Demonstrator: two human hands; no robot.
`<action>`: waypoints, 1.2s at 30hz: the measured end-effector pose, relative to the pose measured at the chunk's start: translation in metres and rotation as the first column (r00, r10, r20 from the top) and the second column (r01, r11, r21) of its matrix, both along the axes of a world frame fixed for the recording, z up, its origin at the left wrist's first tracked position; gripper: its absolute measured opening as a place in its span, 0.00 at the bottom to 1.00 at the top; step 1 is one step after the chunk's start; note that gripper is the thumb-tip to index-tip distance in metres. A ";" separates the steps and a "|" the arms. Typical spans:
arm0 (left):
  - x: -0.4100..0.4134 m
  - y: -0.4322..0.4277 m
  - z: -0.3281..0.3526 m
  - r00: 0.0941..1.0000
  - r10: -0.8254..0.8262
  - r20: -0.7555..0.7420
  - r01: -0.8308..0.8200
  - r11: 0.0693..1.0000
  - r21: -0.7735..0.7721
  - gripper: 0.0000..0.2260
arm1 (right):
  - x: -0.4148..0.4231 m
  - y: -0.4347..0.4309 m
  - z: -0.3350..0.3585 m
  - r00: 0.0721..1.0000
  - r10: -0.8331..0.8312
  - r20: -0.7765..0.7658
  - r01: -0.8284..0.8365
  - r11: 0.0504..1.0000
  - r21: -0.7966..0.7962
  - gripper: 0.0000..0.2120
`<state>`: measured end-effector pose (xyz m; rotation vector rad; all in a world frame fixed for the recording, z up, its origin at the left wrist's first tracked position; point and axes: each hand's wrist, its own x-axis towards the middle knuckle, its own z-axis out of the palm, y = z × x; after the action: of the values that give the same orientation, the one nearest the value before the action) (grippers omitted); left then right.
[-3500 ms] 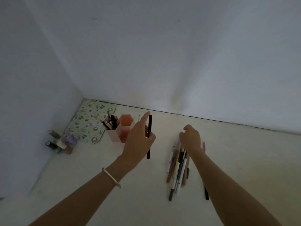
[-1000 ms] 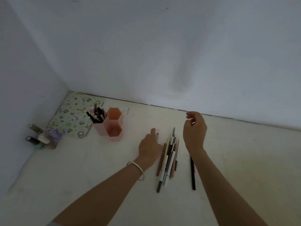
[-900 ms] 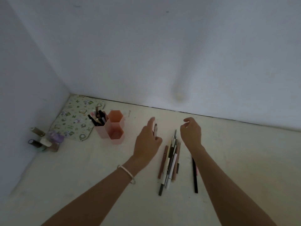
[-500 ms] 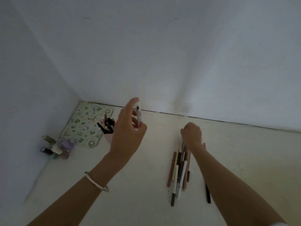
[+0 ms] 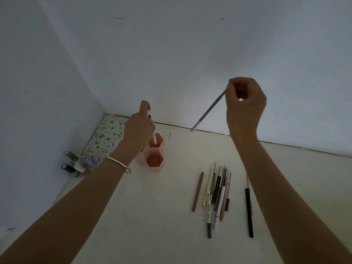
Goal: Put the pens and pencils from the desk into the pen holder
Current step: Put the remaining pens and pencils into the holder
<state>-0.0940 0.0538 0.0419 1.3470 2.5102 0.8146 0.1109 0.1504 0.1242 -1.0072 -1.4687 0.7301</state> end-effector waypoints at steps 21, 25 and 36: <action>0.054 -0.025 0.028 0.994 -0.051 0.093 0.038 0.989 0.142 0.08 | -0.053 -0.033 -0.088 0.922 0.232 0.309 -0.220 0.973 -0.073 0.17; 0.122 -0.017 -0.029 0.953 -0.244 0.181 0.275 0.946 -0.172 0.04 | -0.003 0.001 -0.067 0.973 0.085 0.214 -0.051 0.986 -0.159 0.15; 0.176 -0.022 -0.111 0.956 -0.271 0.111 0.293 0.887 -0.358 0.13 | 0.088 0.004 -0.096 0.942 0.030 0.334 0.069 0.958 -0.278 0.11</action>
<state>0.0816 0.0322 -0.0687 1.4740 2.2006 0.2934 0.1986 0.1548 0.0284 -1.4232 -1.6715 0.8003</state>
